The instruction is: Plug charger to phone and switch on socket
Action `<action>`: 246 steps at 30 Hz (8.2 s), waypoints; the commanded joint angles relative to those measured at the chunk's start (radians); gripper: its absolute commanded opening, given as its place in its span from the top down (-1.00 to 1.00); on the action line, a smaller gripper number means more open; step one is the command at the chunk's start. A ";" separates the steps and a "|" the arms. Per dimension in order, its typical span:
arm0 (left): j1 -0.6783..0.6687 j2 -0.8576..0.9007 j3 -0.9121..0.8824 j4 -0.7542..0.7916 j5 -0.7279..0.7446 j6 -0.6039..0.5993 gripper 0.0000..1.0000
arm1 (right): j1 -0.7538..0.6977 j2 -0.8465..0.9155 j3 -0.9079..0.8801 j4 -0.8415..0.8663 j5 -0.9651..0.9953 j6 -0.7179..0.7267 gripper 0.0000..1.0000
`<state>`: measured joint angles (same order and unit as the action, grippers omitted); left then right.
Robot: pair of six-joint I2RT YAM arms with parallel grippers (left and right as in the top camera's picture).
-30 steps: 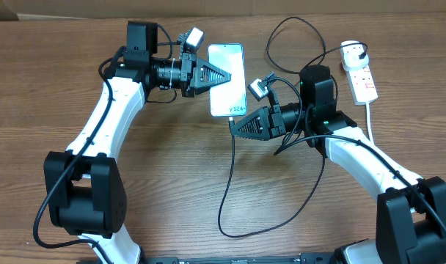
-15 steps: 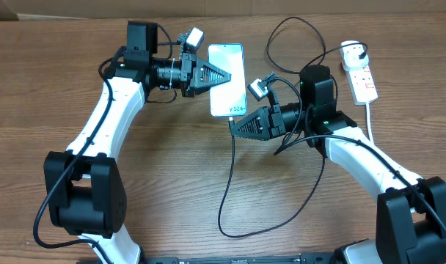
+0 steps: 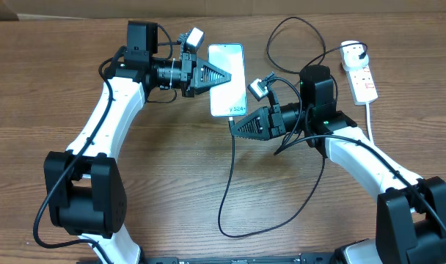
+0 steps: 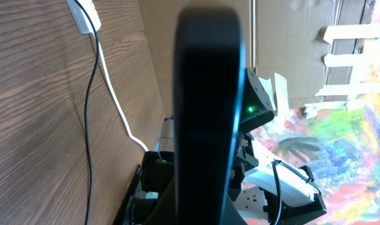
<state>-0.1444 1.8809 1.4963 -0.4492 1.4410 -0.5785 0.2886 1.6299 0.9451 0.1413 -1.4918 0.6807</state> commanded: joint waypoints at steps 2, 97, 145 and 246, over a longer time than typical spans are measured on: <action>-0.010 -0.004 0.009 0.000 0.048 -0.013 0.92 | -0.003 -0.023 0.016 0.008 0.000 0.005 0.93; -0.013 -0.004 0.009 -0.010 -0.008 -0.040 0.91 | -0.002 -0.023 0.015 0.029 -0.001 0.130 0.93; -0.013 -0.004 0.009 -0.010 0.053 -0.027 0.91 | -0.003 -0.023 0.015 0.040 0.167 0.207 0.93; -0.029 -0.004 0.009 -0.082 0.142 0.085 0.92 | -0.004 -0.017 0.015 0.097 0.166 0.154 0.93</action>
<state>-0.1417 1.8816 1.4967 -0.5129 1.4559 -0.5301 0.2951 1.6241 0.9451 0.2237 -1.4242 0.8158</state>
